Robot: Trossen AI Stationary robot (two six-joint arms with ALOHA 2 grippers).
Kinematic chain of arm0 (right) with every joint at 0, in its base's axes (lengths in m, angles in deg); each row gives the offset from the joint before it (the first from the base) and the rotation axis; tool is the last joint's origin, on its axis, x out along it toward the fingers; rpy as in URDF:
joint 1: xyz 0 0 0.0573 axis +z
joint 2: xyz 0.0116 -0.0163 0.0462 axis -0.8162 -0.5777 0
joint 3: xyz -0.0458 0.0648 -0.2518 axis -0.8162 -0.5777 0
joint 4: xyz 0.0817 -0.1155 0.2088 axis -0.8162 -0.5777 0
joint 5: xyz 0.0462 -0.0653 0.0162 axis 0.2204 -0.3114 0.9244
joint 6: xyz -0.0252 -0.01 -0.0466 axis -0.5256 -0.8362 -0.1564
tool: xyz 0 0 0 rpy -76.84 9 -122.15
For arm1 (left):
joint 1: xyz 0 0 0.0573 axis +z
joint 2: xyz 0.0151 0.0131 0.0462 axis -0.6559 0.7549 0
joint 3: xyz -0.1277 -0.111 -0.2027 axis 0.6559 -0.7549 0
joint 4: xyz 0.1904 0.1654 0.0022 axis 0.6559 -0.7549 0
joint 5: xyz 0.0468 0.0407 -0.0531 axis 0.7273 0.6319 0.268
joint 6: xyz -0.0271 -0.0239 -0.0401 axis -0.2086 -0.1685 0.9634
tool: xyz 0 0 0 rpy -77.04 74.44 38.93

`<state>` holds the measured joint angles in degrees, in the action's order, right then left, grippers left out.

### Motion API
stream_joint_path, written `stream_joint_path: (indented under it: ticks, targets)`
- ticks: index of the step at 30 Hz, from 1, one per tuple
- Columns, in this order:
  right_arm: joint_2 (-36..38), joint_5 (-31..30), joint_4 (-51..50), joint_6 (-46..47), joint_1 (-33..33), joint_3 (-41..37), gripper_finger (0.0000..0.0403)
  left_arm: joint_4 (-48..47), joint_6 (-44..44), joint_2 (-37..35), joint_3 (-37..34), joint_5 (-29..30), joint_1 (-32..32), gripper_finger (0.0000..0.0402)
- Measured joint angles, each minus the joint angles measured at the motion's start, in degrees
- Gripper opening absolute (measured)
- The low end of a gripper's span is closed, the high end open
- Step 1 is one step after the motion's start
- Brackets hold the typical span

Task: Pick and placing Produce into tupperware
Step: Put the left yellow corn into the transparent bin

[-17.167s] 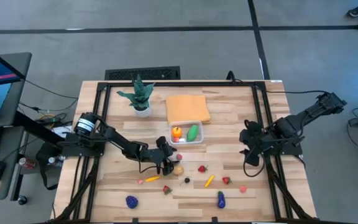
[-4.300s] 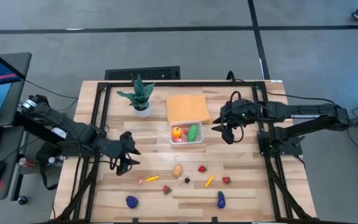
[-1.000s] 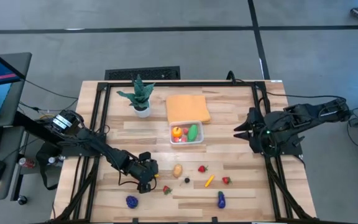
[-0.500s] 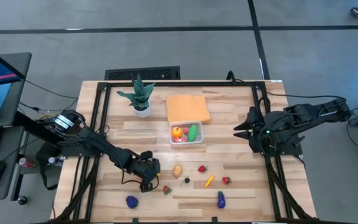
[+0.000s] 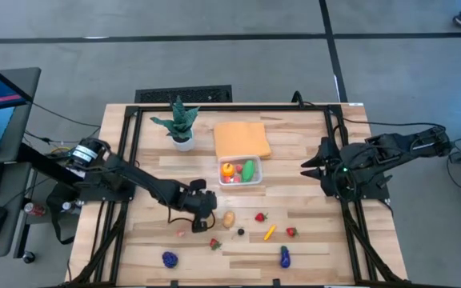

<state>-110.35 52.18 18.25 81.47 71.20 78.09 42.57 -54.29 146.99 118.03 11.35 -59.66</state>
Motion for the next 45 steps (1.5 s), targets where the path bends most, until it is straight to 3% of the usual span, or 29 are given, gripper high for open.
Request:
stream_joint_path:
  ticks: [13, 23, 38, 45]
  targets:
    - [0.0, 0.0, 0.0, -1.3, 0.0, 0.0, 0.0123, -5.5, -11.0, -0.1, 8.9, 1.2, 9.0, 0.0028]
    - [0.0, 0.0, 0.0, -1.7, 0.0, 0.0, 0.0123, -3.2, -15.8, -0.1, 15.4, 3.5, 15.6, 0.0028]
    - [0.0, -0.8, 0.1, -1.7, 0.0, 0.0, 0.0123, 4.4, -15.9, -0.1, 15.4, 3.5, 19.3, 0.0028]
    - [-0.4, -1.5, 0.7, -1.8, 0.0, 0.0, 0.0123, 9.6, -15.5, 3.9, 15.4, 3.4, 19.5, 0.0028]
